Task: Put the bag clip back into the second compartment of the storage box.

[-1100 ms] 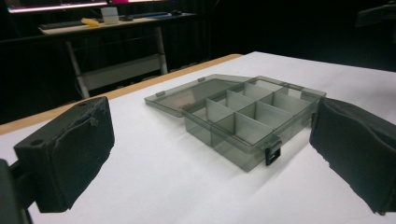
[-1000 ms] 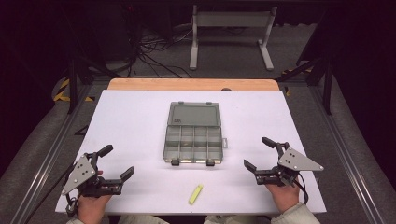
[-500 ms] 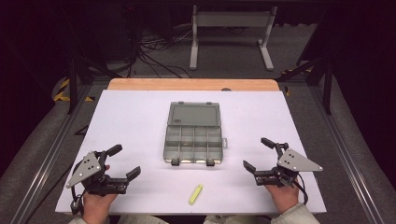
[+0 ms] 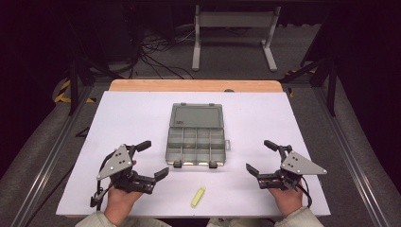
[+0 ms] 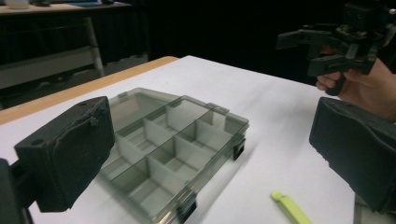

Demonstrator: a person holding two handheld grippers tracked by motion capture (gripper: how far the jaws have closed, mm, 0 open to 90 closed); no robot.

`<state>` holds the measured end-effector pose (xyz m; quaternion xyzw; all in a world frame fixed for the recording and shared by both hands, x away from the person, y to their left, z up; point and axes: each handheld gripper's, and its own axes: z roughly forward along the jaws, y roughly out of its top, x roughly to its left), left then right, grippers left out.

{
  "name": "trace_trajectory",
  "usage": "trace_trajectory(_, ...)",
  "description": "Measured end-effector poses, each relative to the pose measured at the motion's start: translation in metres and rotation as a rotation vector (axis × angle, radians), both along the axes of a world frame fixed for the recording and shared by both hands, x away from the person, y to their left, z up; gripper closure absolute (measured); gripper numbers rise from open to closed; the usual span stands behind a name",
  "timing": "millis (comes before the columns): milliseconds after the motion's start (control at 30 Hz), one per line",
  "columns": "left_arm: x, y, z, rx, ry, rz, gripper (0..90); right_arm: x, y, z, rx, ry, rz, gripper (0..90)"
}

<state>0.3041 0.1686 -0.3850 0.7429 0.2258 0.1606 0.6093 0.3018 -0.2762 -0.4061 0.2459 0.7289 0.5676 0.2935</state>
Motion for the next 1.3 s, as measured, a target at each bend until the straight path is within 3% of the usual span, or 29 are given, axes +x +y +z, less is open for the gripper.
trace_trajectory(267,0.005,-0.027,0.005,0.008,0.014,-0.060,1.8,-0.001,-0.002,0.001,-0.002,-0.006,-0.009,4.9)
trace_trajectory(567,0.007,-0.063,0.010,0.051,0.007,-0.129,1.7,-0.001,-0.006,0.002,0.003,-0.008,-0.047,5.5)
trace_trajectory(933,0.007,-0.083,0.007,0.065,0.033,-0.176,2.5,-0.002,-0.006,0.003,-0.010,-0.025,-0.035,6.7)
trace_trajectory(1100,0.007,-0.083,0.006,0.086,0.082,-0.176,4.5,-0.002,-0.005,0.003,-0.014,-0.021,-0.031,6.7)
trace_trajectory(1233,0.008,-0.087,0.003,0.147,0.159,-0.152,7.2,-0.002,-0.005,0.003,-0.012,-0.021,-0.028,6.8)
trace_trajectory(1300,0.007,-0.090,0.001,0.185,0.175,-0.146,7.1,-0.002,-0.005,0.003,-0.013,-0.020,-0.028,6.8)
